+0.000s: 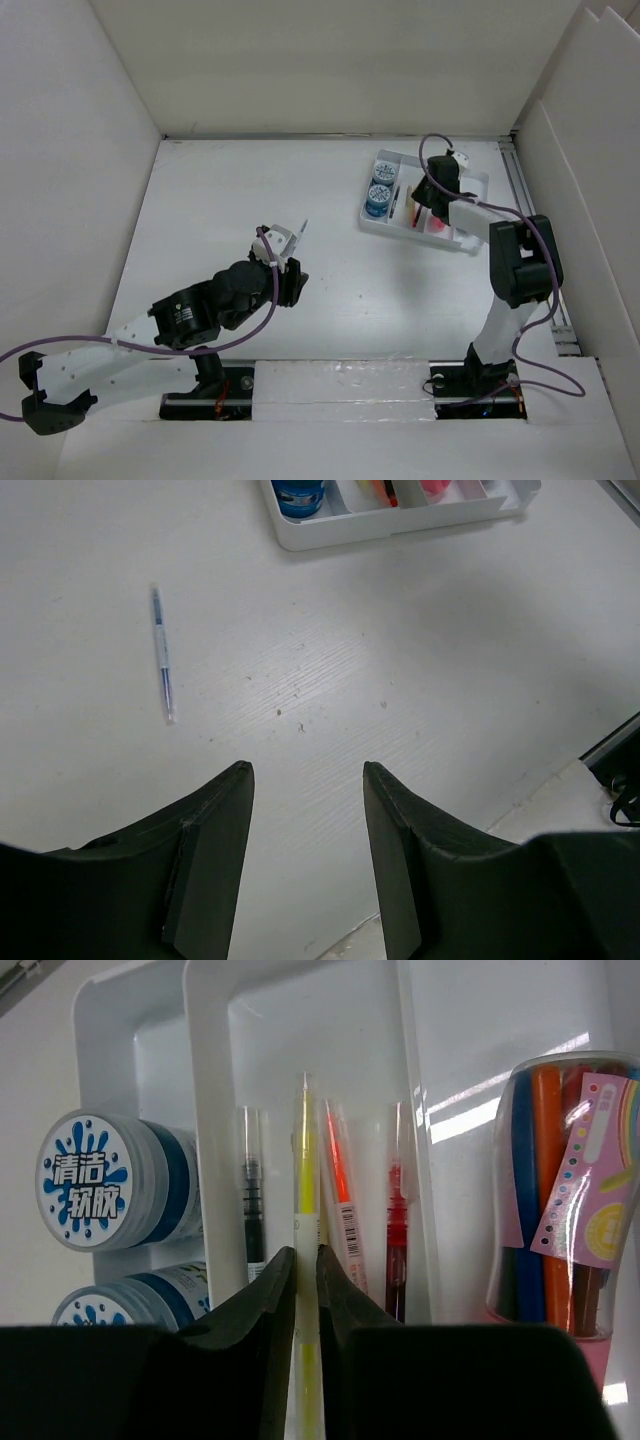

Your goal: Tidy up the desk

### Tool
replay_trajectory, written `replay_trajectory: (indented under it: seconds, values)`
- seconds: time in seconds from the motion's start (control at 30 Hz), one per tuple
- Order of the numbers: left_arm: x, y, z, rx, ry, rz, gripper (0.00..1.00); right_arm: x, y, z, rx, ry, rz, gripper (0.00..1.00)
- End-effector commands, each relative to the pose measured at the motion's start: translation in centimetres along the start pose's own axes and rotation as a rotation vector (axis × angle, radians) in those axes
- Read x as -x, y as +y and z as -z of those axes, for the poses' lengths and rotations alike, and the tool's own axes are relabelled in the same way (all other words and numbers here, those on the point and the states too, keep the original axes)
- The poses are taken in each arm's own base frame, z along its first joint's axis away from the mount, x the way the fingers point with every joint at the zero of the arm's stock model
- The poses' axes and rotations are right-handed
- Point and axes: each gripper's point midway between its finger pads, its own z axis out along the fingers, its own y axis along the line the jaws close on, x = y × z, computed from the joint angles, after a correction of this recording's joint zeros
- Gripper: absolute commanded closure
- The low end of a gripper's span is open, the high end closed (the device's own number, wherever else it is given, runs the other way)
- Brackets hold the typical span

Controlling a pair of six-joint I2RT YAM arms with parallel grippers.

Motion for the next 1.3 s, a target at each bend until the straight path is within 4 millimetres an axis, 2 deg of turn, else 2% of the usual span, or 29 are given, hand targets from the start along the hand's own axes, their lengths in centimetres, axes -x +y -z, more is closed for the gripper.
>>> replay_trajectory:
  seconds: [0.0, 0.03, 0.13, 0.2, 0.23, 0.3, 0.37, 0.4, 0.43, 0.47, 0.5, 0.57, 0.6, 0.63, 0.67, 0.7, 0.77, 0.8, 0.9, 0.97, 1.03, 1.27]
  values:
    - [0.6, -0.1, -0.1, -0.002, -0.023, 0.004, 0.57, 2.6, 2.6, 0.6, 0.089, -0.032, -0.036, 0.81]
    - [0.5, -0.1, -0.1, -0.002, -0.020, 0.003, 0.57, 2.8, 2.4, 0.7, 0.080, -0.037, -0.037, 0.66]
    - [0.5, -0.1, -0.2, 0.004, -0.015, 0.001, 0.56, 3.0, 2.3, 1.2, 0.080, -0.042, -0.043, 0.42]
    - [0.5, -0.1, -0.1, 0.001, -0.018, 0.003, 0.57, 2.2, 3.3, 2.1, 0.106, -0.044, -0.025, 0.40]
    - [0.5, -0.1, -0.1, 0.002, -0.020, 0.003, 0.56, 2.4, 3.9, 2.5, 0.125, -0.062, -0.027, 0.40]
    - [0.4, 0.0, -0.2, 0.006, -0.014, 0.002, 0.56, 1.2, 5.8, 4.1, 0.191, -0.061, -0.013, 0.40]
    - [0.6, 0.2, -0.1, 0.015, -0.022, 0.007, 0.57, 0.6, 8.3, 5.6, 0.267, -0.083, -0.001, 0.46]
    - [1.0, 0.3, 0.2, 0.018, -0.039, 0.016, 0.57, -2.0, 11.7, 7.6, 0.348, -0.074, 0.060, 0.71]
    - [1.0, 0.3, 0.2, 0.018, -0.039, 0.016, 0.57, -2.0, 11.7, 7.6, 0.348, -0.074, 0.061, 0.71]
    - [1.2, 0.4, 0.3, 0.020, -0.045, 0.019, 0.57, -4.1, 13.8, 8.8, 0.388, -0.054, 0.103, 0.83]
    - [1.3, 0.5, 0.5, 0.020, -0.051, 0.028, 0.57, -4.8, 15.3, 9.5, 0.416, -0.052, 0.121, 1.00]
    - [2.1, 0.8, 1.1, 0.025, -0.086, 0.049, 0.57, -7.4, 16.8, 9.9, 0.420, -0.014, 0.175, 1.00]
    - [2.4, 0.9, 1.4, 0.023, -0.103, 0.061, 0.57, -9.0, 18.3, 10.9, 0.427, -0.012, 0.210, 1.00]
    - [2.9, 1.3, 1.9, 0.027, -0.133, 0.080, 0.57, -10.1, 18.9, 10.6, 0.417, 0.000, 0.239, 1.00]
    - [3.3, 1.5, 2.2, 0.029, -0.150, 0.088, 0.58, -10.9, 19.2, 10.7, 0.404, 0.001, 0.259, 0.96]
    - [3.4, 1.6, 2.5, 0.029, -0.164, 0.096, 0.58, -12.5, 20.2, 11.3, 0.421, 0.022, 0.284, 0.79]
    - [4.3, 2.0, 3.4, 0.026, -0.208, 0.128, 0.57, -14.6, 20.7, 10.9, 0.396, 0.063, 0.324, 0.64]
    - [4.6, 2.1, 3.8, 0.014, -0.232, 0.139, 0.57, -15.9, 20.8, 10.6, 0.375, 0.075, 0.350, 0.52]
    - [4.7, 2.0, 4.1, -0.003, -0.245, 0.138, 0.56, -17.5, 20.4, 10.1, 0.340, 0.112, 0.372, 0.49]
    - [4.5, 1.9, 4.0, -0.003, -0.234, 0.133, 0.56, -19.1, 20.7, 10.6, 0.355, 0.139, 0.391, 0.49]
    - [4.5, 1.7, 3.7, -0.006, -0.222, 0.125, 0.56, -20.6, 19.9, 10.2, 0.320, 0.170, 0.421, 0.49]
    - [4.2, 1.2, 3.4, -0.022, -0.201, 0.108, 0.56, -23.7, 19.5, 8.8, 0.279, 0.219, 0.470, 0.51]
